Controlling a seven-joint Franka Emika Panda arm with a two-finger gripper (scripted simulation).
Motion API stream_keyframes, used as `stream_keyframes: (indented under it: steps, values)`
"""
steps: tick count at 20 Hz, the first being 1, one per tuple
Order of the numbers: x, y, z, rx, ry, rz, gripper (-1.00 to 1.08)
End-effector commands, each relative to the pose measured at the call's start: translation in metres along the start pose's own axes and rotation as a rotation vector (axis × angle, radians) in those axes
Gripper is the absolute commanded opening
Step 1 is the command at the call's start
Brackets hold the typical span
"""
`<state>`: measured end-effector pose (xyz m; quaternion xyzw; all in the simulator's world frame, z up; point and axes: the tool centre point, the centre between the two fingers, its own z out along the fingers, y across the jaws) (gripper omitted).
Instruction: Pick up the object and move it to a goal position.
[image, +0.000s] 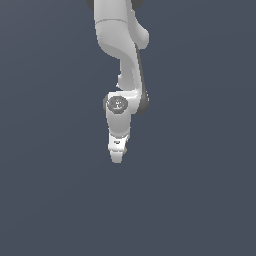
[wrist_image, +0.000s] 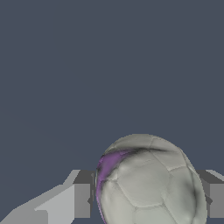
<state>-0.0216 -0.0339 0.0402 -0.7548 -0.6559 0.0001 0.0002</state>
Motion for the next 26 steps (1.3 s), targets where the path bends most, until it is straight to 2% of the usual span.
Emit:
stream_keyframes:
  steps: [1,17,26]
  values:
    - [-0.005,-0.003,-0.005,-0.002,0.0,0.001,-1.0]
    - [-0.074,-0.053,-0.068,-0.001,-0.001,0.001,-1.0]
    - [-0.088,-0.062,-0.082,0.0,0.0,0.001,-1.0]
